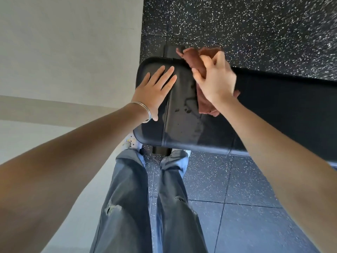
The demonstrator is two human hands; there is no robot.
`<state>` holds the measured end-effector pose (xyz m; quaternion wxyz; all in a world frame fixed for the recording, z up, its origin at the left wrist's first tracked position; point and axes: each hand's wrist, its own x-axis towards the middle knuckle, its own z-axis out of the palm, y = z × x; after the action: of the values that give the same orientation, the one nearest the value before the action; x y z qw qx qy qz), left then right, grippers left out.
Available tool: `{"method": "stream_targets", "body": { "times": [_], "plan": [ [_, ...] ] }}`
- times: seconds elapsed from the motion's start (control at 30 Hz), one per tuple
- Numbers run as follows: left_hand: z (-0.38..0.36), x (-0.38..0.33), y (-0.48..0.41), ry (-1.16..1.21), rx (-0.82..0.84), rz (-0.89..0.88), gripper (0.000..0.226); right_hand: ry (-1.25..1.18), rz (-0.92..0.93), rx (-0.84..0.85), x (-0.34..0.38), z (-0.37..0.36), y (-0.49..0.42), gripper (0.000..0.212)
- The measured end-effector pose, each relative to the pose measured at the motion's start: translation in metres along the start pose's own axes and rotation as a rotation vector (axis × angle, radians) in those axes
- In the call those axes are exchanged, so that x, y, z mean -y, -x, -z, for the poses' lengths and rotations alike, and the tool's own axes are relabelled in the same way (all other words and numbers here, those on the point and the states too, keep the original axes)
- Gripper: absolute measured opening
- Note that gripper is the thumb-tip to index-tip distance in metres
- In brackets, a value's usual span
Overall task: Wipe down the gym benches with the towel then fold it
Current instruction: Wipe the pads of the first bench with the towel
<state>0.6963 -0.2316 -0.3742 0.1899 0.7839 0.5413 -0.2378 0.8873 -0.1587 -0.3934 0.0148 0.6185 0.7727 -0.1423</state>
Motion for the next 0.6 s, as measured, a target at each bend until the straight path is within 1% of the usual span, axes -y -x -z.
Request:
{"method": "stream_targets", "body": {
  "times": [0.03, 0.07, 0.17, 0.23, 0.33, 0.37, 0.53, 0.6],
  "plan": [
    [0.000, 0.000, 0.000, 0.004, -0.004, 0.001, 0.141, 0.018, -0.014, -0.011, -0.014, 0.002, 0.003, 0.044],
    [0.000, 0.000, 0.000, 0.009, -0.011, 0.003, 0.141, 0.015, -0.090, -0.040, -0.028, 0.004, 0.007, 0.045],
    [-0.004, 0.002, -0.001, 0.020, -0.017, -0.001, 0.141, -0.078, -0.459, -0.165, -0.064, 0.006, 0.020, 0.047],
    [-0.005, 0.004, -0.001, 0.041, -0.033, 0.005, 0.141, -0.103, -0.589, -0.213, -0.061, 0.004, 0.021, 0.048],
    [-0.005, 0.001, -0.002, 0.044, -0.045, -0.001, 0.140, -0.094, -0.705, -0.216, -0.030, 0.001, 0.006, 0.046],
    [-0.006, 0.001, -0.001, 0.049, -0.041, 0.003, 0.140, -0.091, -0.696, -0.201, -0.020, 0.000, 0.003, 0.046],
    [-0.002, -0.002, -0.002, 0.063, -0.007, 0.024, 0.137, -0.069, -0.507, -0.069, 0.032, -0.005, -0.014, 0.046],
    [0.001, -0.006, -0.005, 0.085, -0.001, 0.030, 0.130, -0.066, -0.400, -0.032, 0.053, -0.007, -0.015, 0.046]
  ]
}}
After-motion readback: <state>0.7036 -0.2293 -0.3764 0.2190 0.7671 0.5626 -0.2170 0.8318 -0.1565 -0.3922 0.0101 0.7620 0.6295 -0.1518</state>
